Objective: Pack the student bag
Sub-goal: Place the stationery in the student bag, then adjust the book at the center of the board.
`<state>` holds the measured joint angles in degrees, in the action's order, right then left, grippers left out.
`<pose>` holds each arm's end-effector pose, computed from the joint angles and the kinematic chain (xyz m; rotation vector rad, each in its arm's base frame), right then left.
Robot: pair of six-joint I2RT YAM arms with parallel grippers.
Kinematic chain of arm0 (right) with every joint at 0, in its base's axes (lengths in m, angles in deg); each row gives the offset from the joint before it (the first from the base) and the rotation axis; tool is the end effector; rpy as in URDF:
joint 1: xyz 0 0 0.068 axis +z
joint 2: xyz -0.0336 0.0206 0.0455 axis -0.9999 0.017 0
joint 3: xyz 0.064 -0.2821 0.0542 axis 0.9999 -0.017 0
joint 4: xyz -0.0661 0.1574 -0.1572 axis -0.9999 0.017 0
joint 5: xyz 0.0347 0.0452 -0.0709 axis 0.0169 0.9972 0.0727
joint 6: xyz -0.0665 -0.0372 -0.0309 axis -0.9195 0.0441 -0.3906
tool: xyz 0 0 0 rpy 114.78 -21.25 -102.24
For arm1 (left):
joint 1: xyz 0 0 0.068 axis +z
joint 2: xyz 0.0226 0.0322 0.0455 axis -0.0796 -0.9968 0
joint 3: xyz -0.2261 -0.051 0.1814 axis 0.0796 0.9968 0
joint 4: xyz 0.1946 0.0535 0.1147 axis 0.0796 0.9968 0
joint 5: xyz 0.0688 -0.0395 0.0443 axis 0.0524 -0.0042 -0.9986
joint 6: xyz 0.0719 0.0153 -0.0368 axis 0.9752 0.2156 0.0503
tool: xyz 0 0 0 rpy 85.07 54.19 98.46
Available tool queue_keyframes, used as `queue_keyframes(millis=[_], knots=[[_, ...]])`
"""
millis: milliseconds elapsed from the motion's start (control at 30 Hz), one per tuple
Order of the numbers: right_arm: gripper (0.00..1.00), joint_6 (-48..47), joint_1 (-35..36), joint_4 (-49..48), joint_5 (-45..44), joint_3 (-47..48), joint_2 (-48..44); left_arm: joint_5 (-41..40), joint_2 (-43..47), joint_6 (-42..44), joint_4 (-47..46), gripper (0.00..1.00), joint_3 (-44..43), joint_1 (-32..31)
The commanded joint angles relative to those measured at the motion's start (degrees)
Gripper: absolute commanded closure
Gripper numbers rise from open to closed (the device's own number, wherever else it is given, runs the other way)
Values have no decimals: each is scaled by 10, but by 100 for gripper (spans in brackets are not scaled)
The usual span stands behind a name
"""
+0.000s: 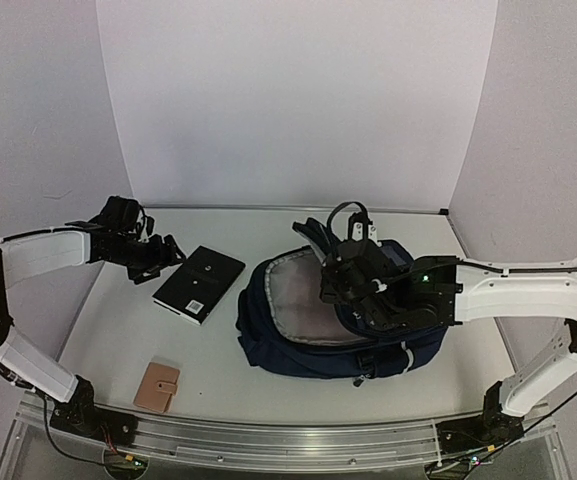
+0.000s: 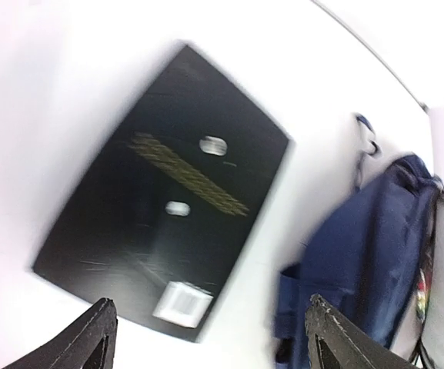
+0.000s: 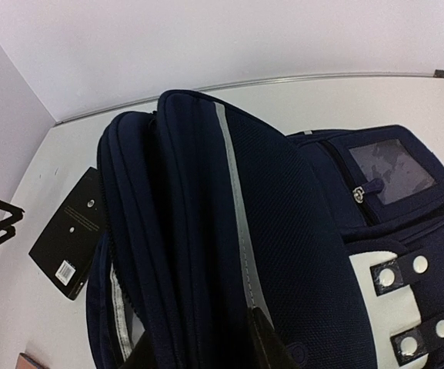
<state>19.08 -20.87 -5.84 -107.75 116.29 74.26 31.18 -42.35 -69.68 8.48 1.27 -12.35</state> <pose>0.1619 0.2781 0.3076 -0.0142 2.0836 0.4338 0.2714 -0.1008 0.2405 -0.2380 2.5027 -0.6790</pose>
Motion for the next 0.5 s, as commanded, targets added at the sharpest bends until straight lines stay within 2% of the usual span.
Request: queue_keyframes(millis=[0,100,200,267,467], knots=[[36,-29,-6,10,51,14,1,52,-7,35,-8,16,-3,63],[16,-59,1,11,105,55,2,62,-38,38,-11,16,-19,88],[5,-70,23,10,124,97,13,69,-62,40,-28,15,-27,93],[2,-76,38,5,141,126,33,75,-82,45,-37,15,-33,94],[2,-78,47,-37,214,209,140,62,-138,63,-48,16,-64,95]])
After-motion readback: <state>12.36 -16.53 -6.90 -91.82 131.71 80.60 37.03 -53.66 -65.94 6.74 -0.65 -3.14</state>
